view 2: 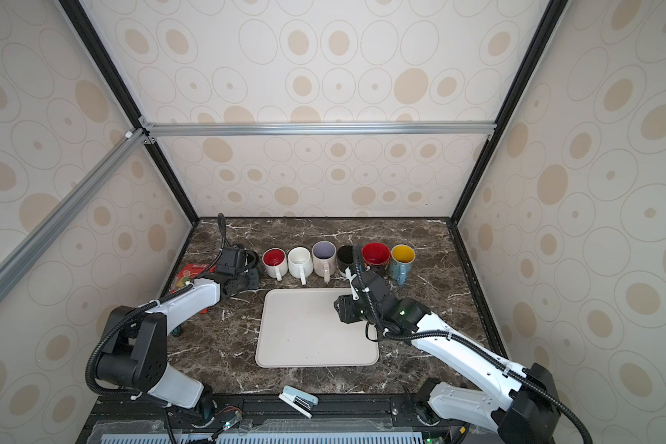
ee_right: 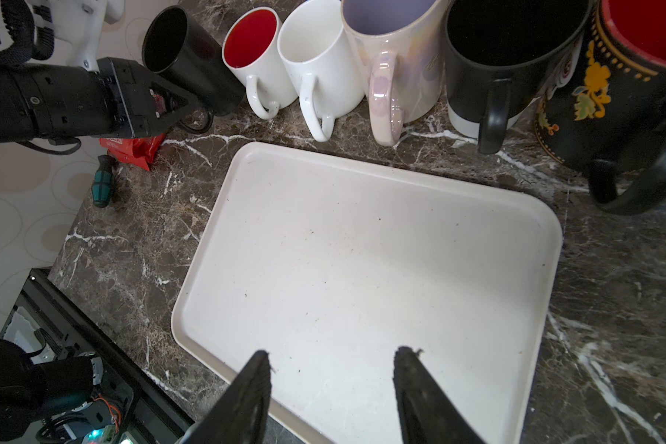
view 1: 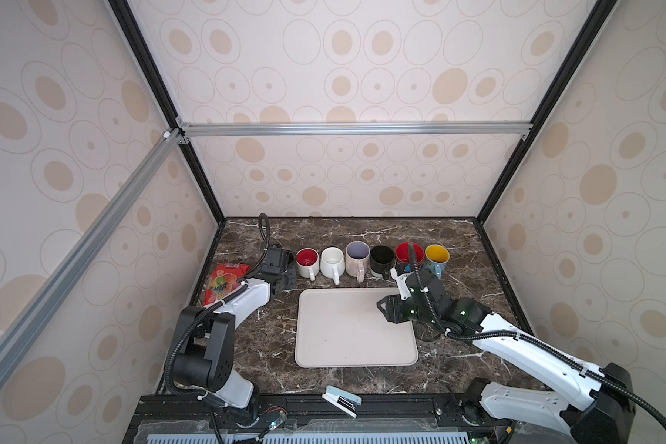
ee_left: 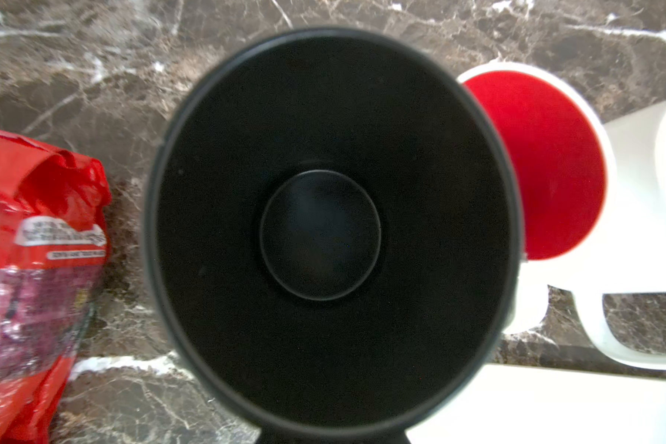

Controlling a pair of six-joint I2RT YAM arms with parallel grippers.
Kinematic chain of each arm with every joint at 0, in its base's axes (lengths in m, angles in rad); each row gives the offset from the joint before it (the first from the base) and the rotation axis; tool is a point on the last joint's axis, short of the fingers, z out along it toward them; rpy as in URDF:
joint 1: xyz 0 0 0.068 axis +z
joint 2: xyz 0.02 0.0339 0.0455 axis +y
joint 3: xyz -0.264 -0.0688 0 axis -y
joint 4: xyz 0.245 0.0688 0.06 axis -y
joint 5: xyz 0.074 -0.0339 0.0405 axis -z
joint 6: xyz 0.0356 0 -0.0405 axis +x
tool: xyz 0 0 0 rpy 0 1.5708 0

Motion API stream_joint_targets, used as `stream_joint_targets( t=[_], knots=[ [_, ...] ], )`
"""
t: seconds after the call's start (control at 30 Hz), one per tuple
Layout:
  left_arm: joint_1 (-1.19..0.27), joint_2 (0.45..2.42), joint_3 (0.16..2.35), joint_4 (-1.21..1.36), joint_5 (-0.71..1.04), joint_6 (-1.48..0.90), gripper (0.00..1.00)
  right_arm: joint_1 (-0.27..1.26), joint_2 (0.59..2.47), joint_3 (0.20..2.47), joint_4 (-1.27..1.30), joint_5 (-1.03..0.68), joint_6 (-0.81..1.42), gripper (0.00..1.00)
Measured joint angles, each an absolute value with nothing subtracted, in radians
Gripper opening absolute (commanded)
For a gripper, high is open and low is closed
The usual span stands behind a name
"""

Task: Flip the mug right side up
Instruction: 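Lower the black mug upright beside the red-lined mug and open the left gripper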

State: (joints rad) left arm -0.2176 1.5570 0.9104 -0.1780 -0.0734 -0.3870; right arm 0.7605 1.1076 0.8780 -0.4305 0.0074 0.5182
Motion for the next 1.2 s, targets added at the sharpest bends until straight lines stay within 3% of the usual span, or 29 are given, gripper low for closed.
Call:
stream_joint_targets(
  t=[0.73,0.83,1.2],
  knots=[
    [-0.218,1.633,0.936,-0.165,-0.076,-0.401,0.0,0.76,1.127,0.881,-0.434,0.008,0.518,0.54],
    [-0.218,1.64,0.944,-0.167,-0.077,-0.401,0.21,0.76,1.128,0.881,-0.434,0.008,0.518,0.54],
    [-0.218,1.631,0.99,-0.153,-0.091,-0.406,0.81,0.758,1.128,0.881,-0.434,0.007,0.514,0.54]
  ],
)
